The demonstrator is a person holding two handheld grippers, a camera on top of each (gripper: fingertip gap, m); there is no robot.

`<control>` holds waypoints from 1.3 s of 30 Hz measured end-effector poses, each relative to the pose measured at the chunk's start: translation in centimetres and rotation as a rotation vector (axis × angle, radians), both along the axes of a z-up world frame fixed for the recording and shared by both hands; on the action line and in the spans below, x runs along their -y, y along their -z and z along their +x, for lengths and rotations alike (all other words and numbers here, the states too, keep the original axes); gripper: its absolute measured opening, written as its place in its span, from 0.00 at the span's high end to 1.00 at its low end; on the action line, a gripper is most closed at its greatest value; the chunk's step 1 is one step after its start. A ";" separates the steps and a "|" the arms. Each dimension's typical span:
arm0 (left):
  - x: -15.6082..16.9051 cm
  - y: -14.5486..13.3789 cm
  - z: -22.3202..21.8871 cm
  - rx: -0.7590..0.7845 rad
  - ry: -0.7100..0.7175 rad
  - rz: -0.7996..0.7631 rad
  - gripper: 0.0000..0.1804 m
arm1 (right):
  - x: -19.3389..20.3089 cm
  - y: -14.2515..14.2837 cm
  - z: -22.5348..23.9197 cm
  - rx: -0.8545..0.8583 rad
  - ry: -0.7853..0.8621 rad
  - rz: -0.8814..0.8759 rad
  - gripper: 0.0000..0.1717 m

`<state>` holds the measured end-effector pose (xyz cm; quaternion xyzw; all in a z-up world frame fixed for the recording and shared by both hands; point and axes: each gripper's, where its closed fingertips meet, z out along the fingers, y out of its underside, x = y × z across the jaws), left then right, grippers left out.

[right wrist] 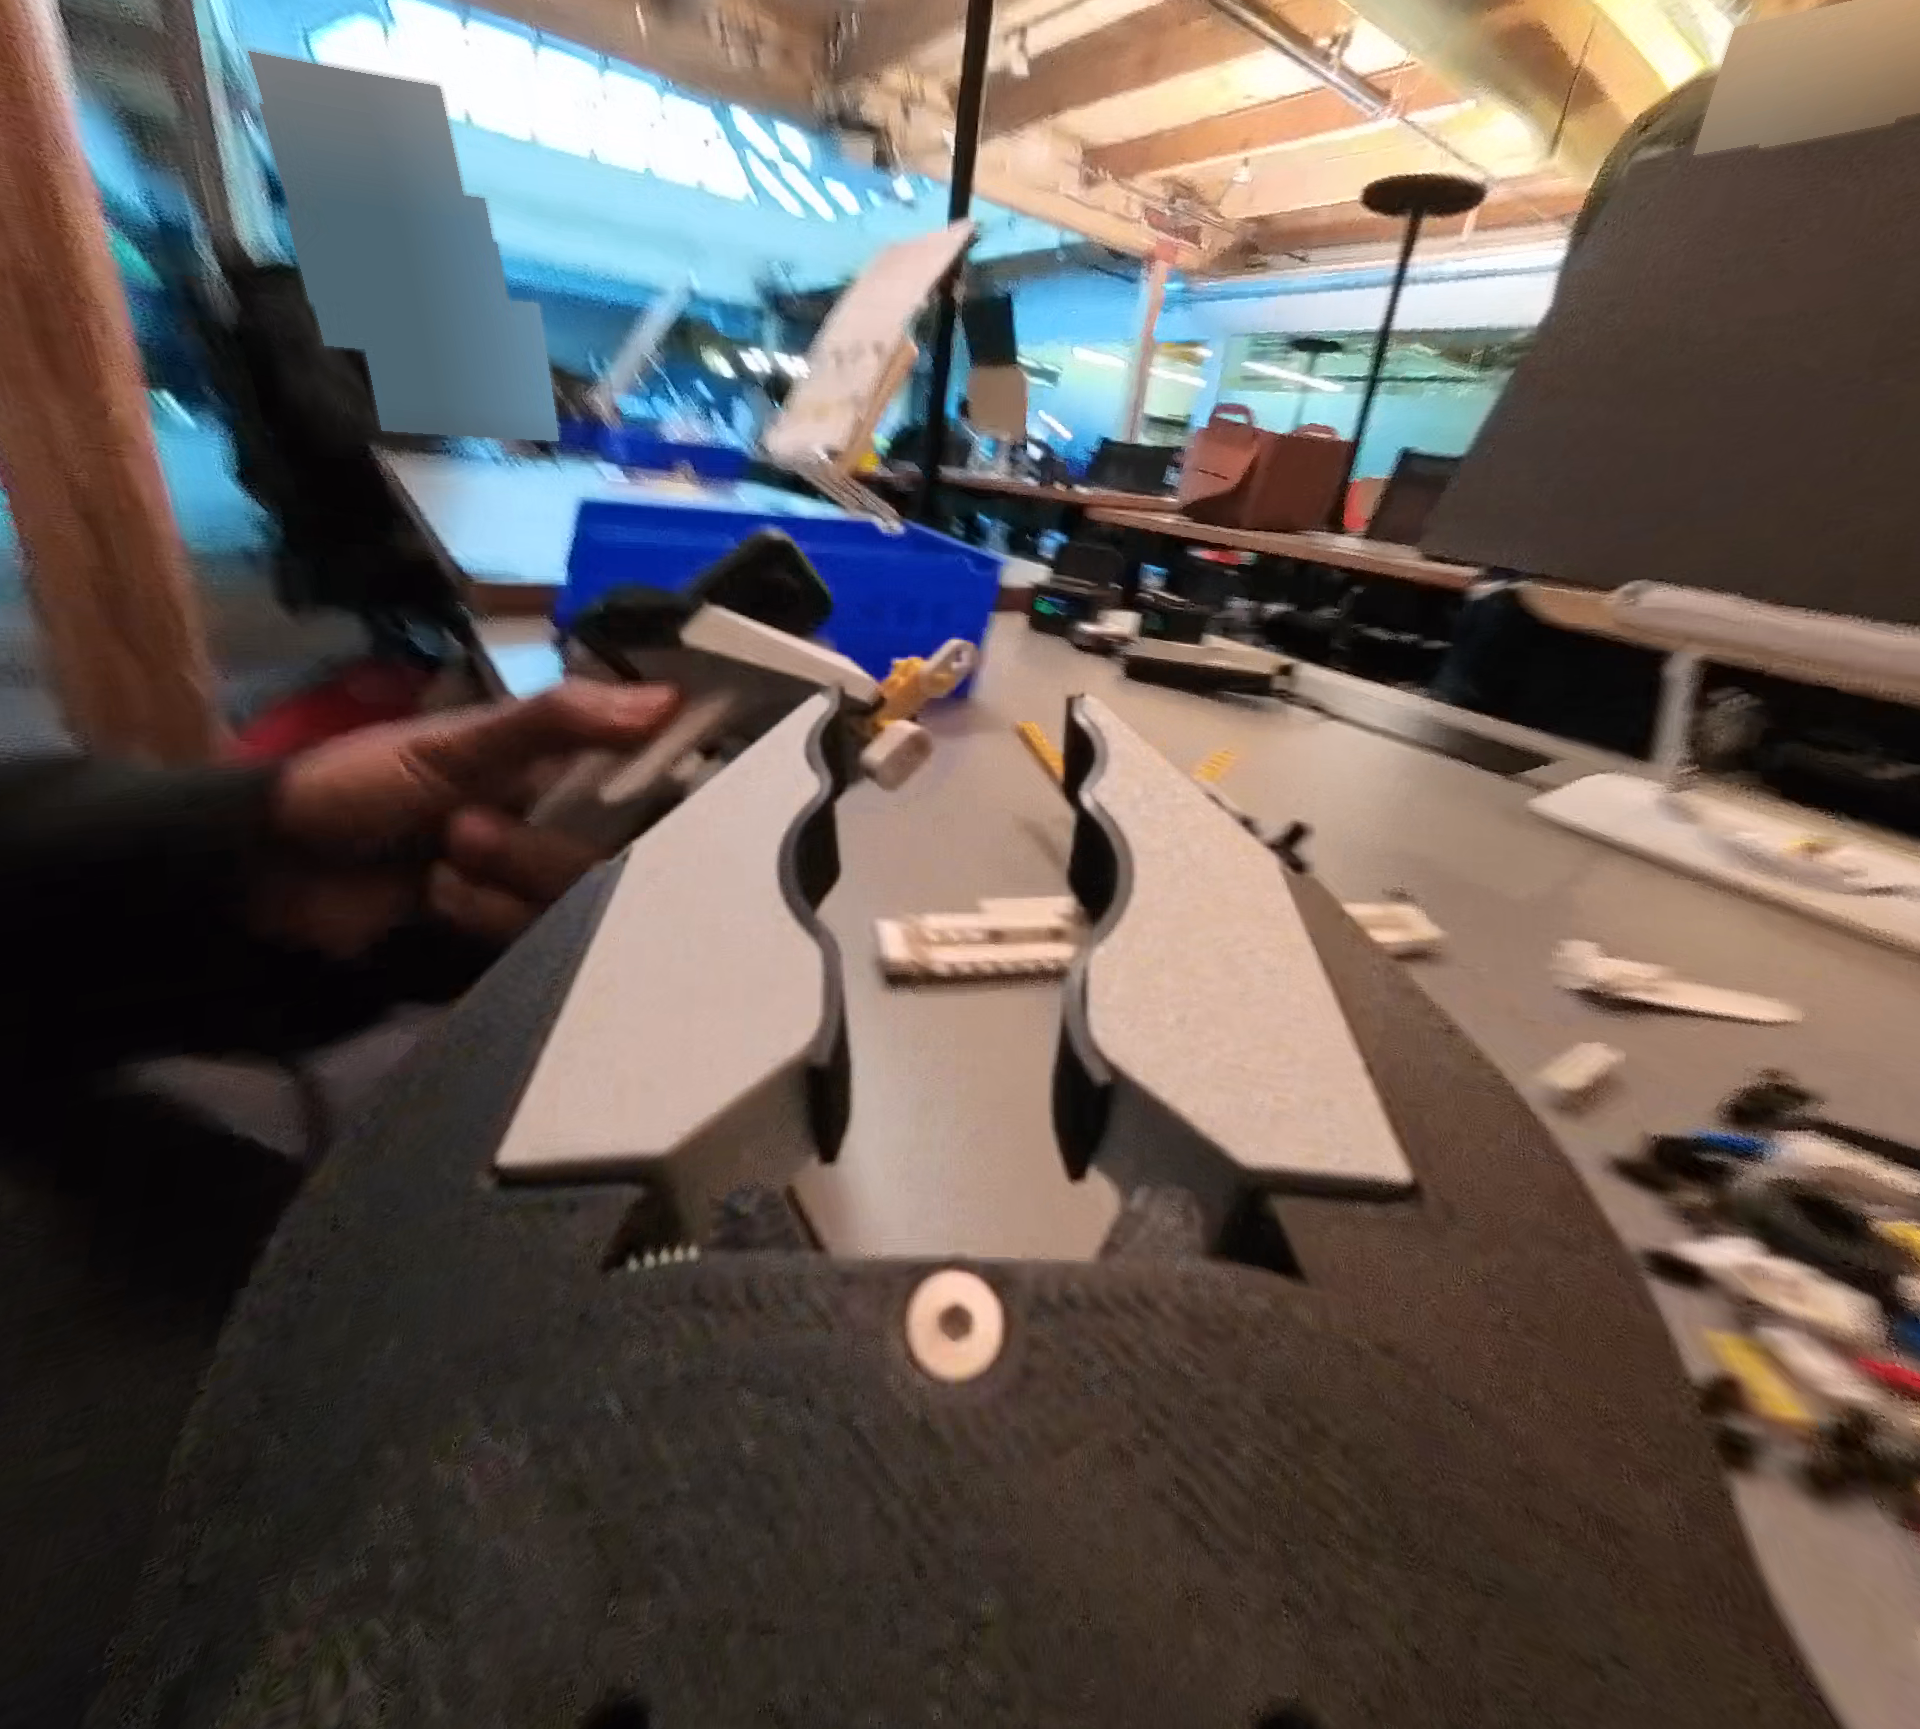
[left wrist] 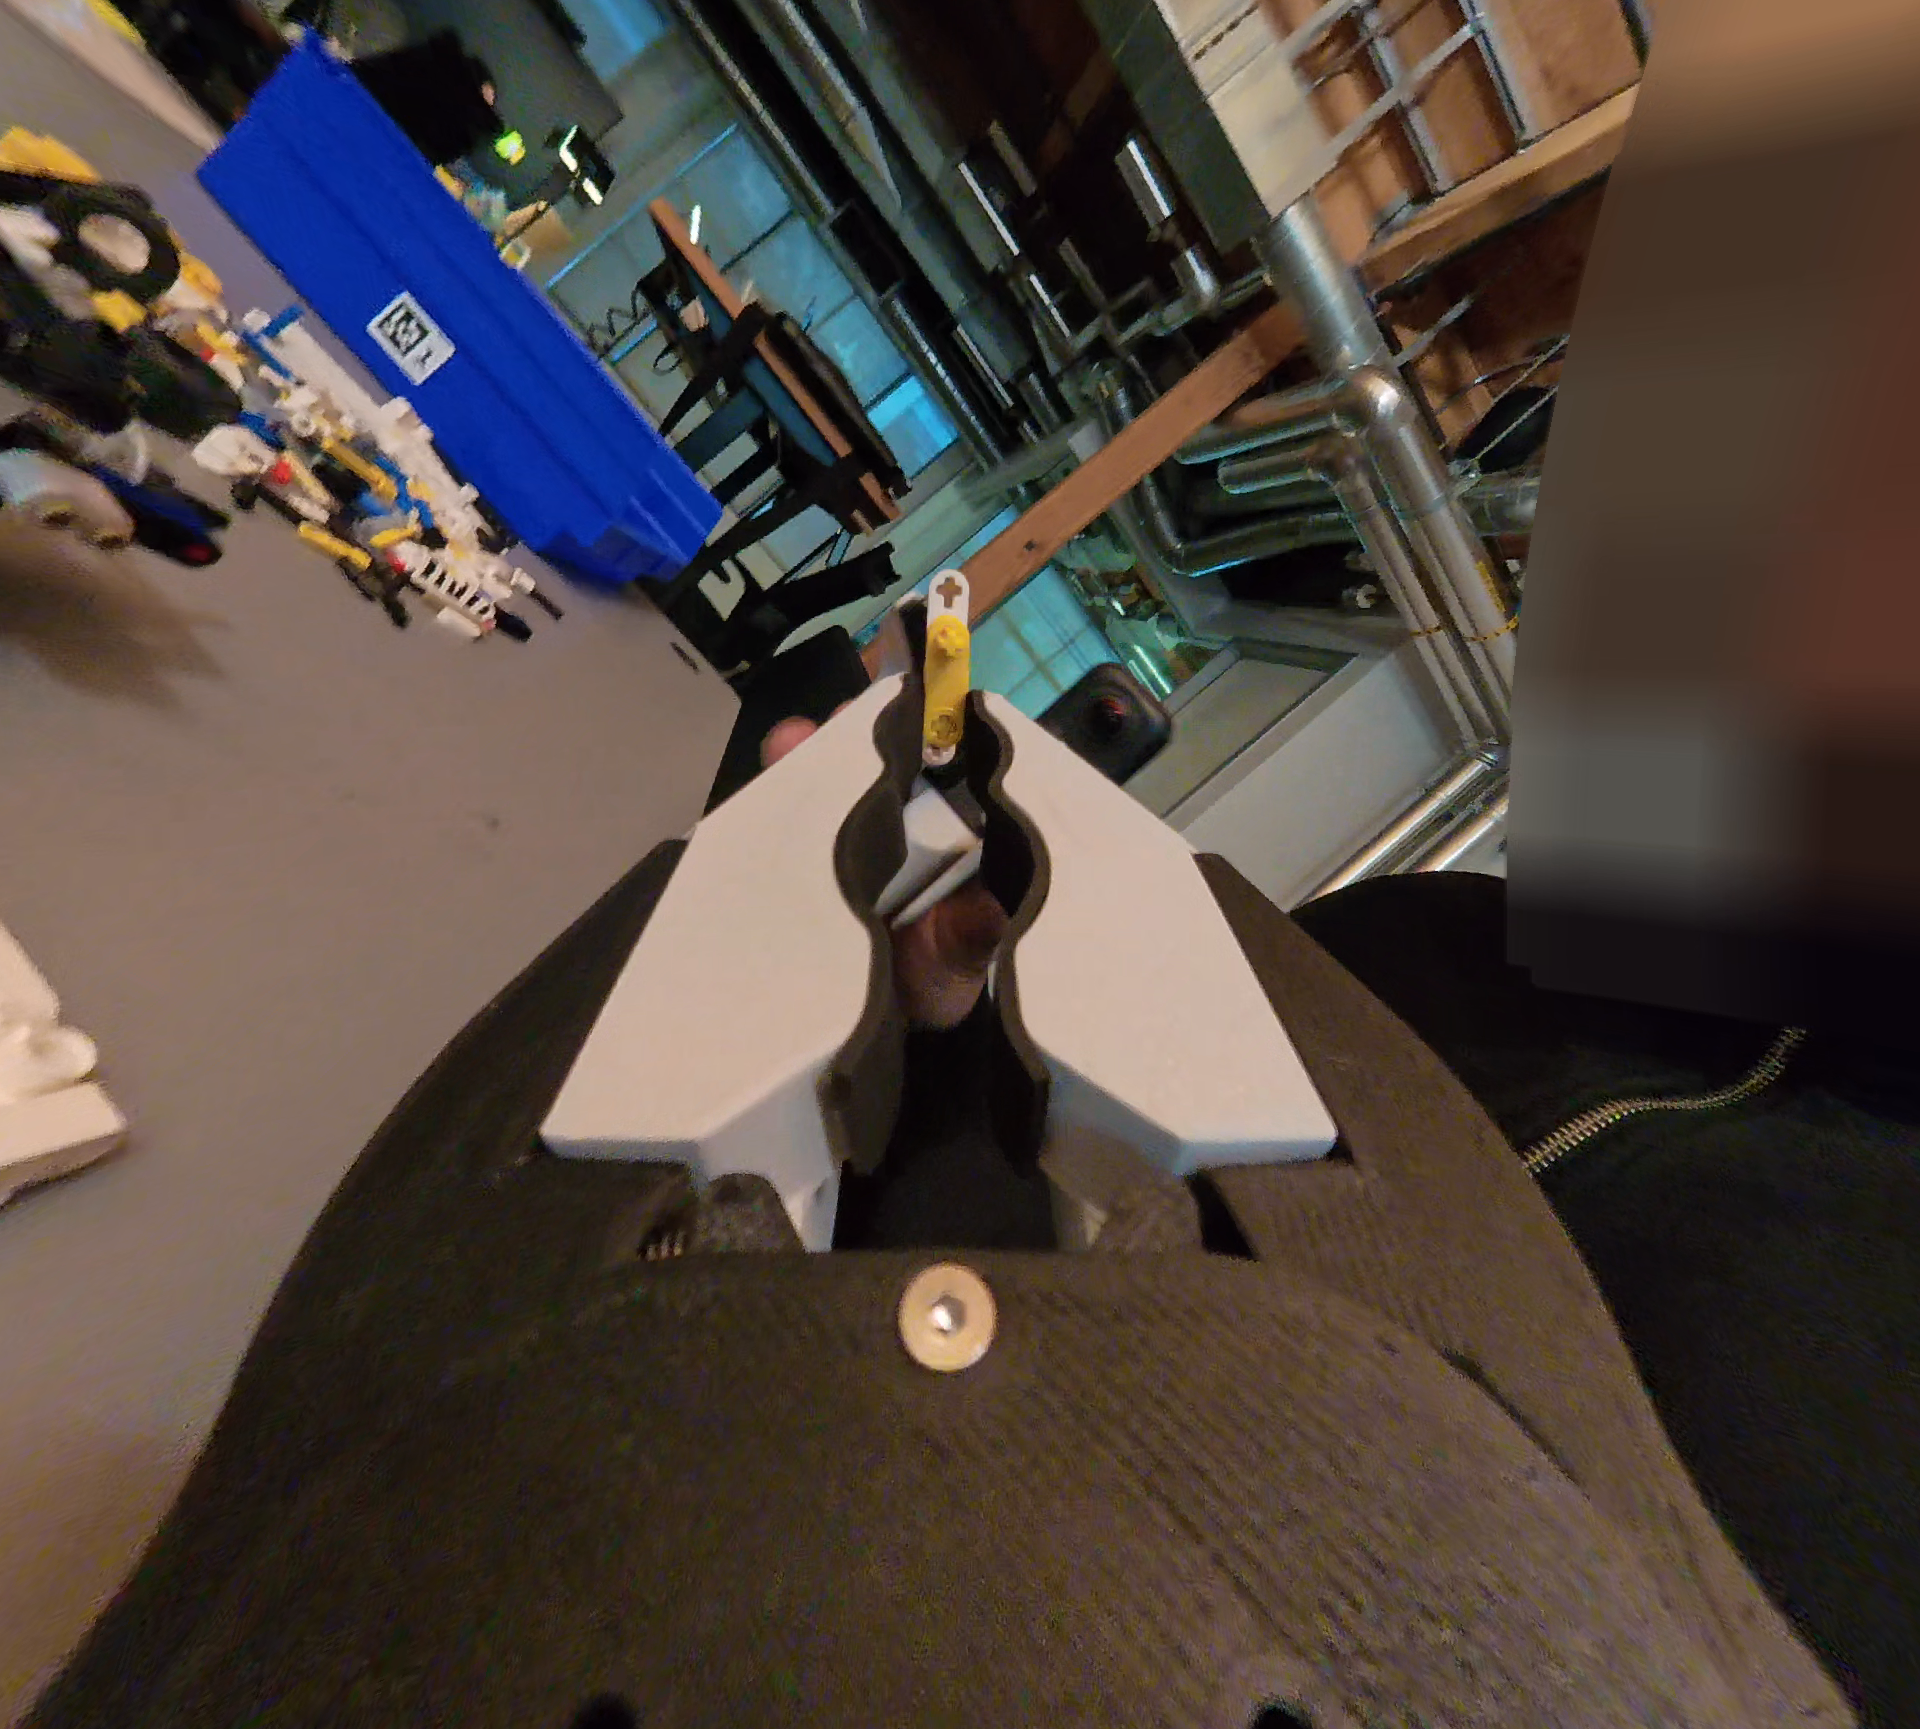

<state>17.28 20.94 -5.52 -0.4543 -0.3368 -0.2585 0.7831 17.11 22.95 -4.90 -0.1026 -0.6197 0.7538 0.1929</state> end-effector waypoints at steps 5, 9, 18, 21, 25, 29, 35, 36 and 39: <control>0.1 -2.0 0.6 -0.102 -0.068 0.061 0.97 | 1.0 -0.6 0.2 0.411 -0.232 -0.295 0.77; -0.1 -2.6 0.9 -0.130 -0.101 0.085 0.98 | 1.7 -1.2 0.9 0.562 -0.413 -0.428 0.81; -1.2 -2.1 1.4 -0.150 -0.083 0.067 0.97 | 1.0 -1.8 0.8 0.595 -0.459 -0.509 0.97; -1.5 -1.7 1.5 -0.148 -0.073 0.047 0.98 | 0.7 -1.8 0.7 0.593 -0.448 -0.512 0.97; -1.4 -1.4 1.4 -0.126 -0.044 0.050 0.98 | 0.8 -1.4 0.5 0.625 -0.448 -0.462 0.97; -1.4 -1.0 1.3 -0.097 -0.024 0.052 0.93 | 1.0 -0.9 0.6 0.683 -0.495 -0.408 0.97; -1.9 -0.6 1.0 -0.123 -0.081 -0.060 0.97 | 0.8 -0.2 0.4 0.689 -0.461 -0.328 0.97; -2.0 -0.6 1.0 -0.131 -0.095 -0.075 0.97 | 0.7 -0.2 0.4 0.691 -0.458 -0.341 0.97; -2.3 -0.6 0.7 -0.109 -0.128 -0.091 0.97 | 0.4 -0.5 -0.1 0.717 -0.450 -0.413 0.97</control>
